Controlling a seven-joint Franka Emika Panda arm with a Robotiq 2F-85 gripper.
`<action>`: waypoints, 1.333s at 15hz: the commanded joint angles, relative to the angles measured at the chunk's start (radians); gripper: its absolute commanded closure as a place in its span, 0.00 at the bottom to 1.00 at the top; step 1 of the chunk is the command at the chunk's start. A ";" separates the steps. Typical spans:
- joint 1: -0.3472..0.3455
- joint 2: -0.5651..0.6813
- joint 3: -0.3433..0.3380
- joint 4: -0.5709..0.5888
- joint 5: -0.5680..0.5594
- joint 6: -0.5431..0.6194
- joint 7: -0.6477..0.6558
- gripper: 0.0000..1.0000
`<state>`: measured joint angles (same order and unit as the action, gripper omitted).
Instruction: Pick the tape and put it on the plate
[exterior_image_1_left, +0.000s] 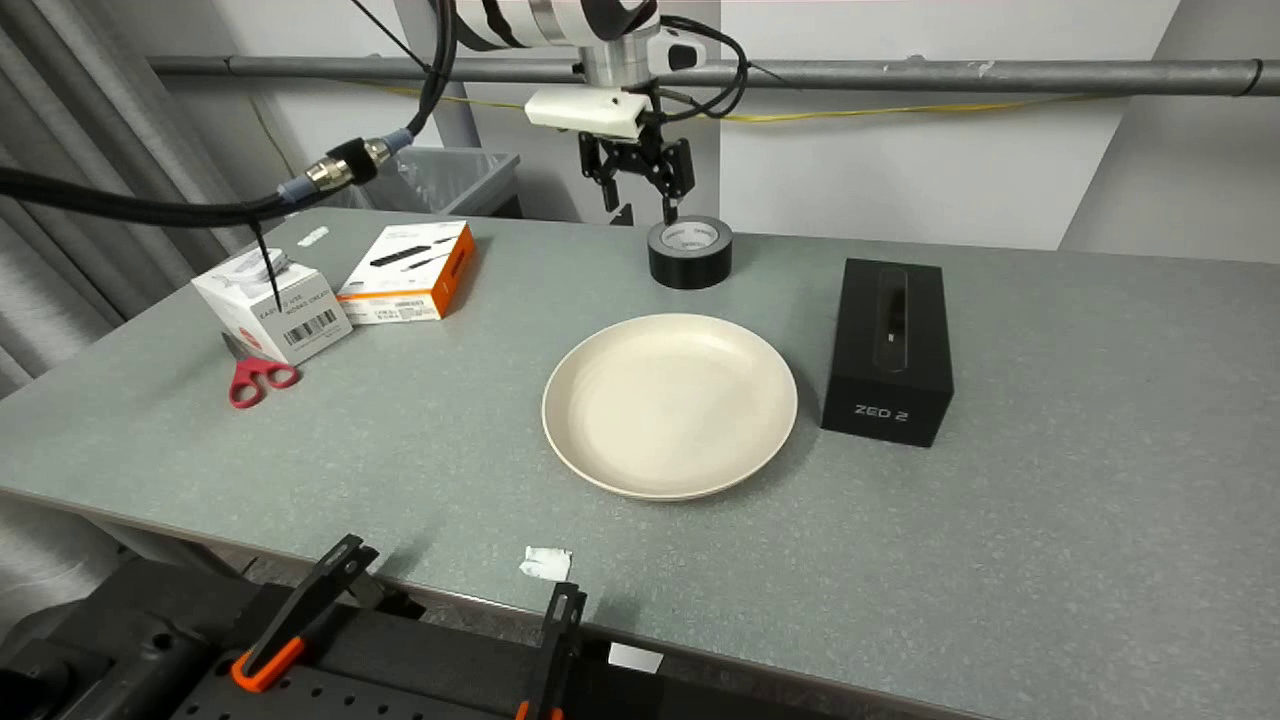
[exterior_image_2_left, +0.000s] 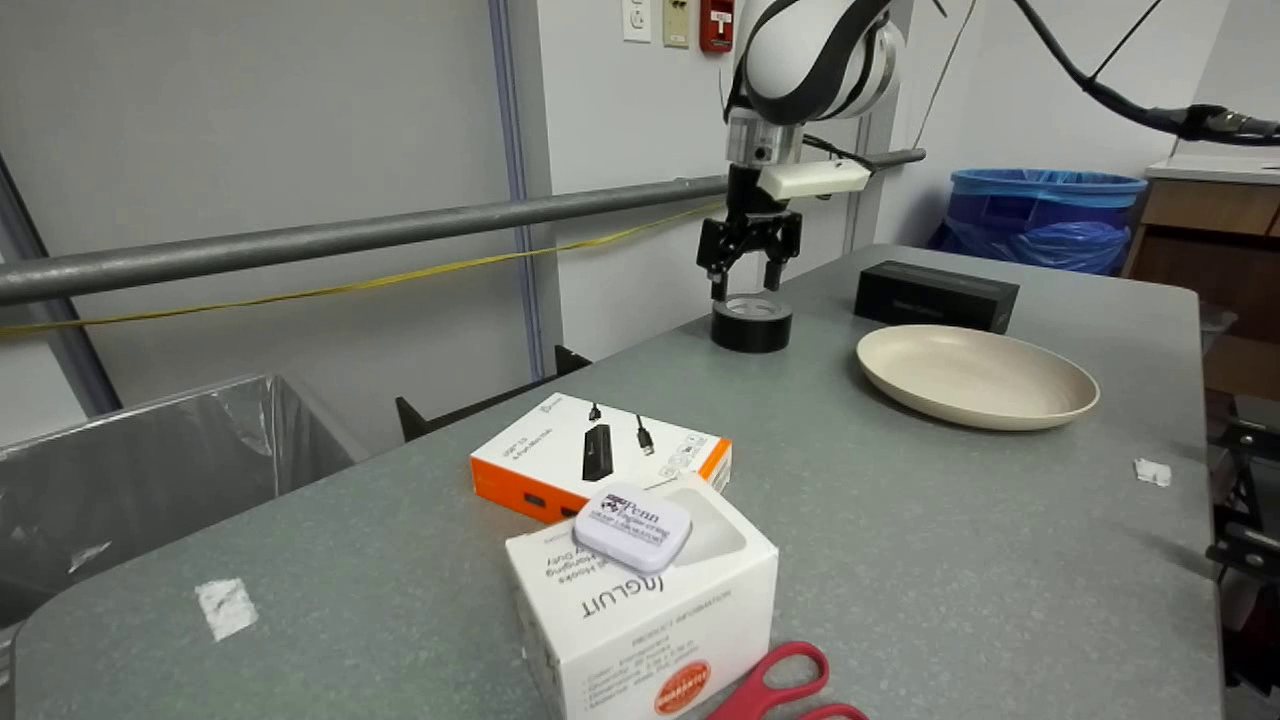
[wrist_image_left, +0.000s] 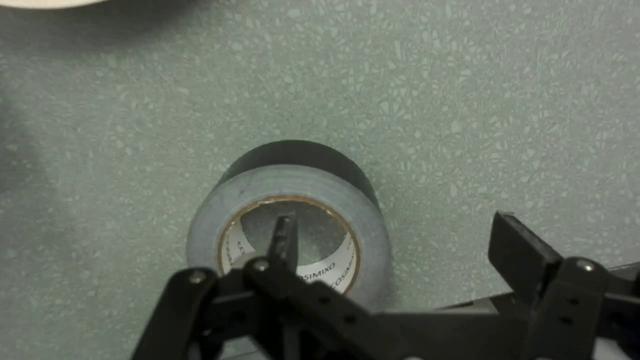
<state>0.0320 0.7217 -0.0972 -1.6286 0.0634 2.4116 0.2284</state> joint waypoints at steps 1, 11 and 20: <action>0.022 0.116 -0.025 0.165 -0.031 -0.069 0.086 0.00; -0.019 0.304 -0.005 0.445 -0.006 -0.277 0.087 0.26; -0.032 0.356 -0.013 0.587 -0.011 -0.373 0.100 0.87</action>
<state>0.0128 1.0482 -0.1122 -1.1360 0.0593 2.0995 0.3069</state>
